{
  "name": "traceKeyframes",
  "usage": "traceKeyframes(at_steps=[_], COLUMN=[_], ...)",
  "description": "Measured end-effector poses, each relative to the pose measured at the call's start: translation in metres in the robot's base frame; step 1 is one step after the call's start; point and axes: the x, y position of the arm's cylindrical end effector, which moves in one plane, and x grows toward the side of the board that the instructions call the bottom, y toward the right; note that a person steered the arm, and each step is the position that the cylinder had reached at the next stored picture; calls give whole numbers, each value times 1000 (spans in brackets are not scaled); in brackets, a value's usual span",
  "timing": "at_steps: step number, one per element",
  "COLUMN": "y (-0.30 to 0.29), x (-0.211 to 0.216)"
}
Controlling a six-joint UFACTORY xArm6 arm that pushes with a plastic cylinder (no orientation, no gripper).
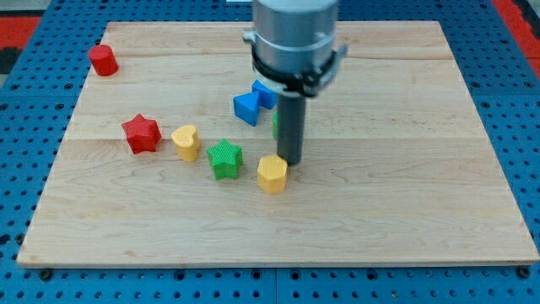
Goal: Slide the hexagon to the right
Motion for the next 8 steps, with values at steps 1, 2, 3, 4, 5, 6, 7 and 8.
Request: traceKeyframes(at_steps=[1, 2, 3, 4, 5, 6, 7, 8], y=[-11, -40, -80, -61, 39, 81, 81, 61], x=[-9, 4, 9, 38, 40, 49, 62, 65])
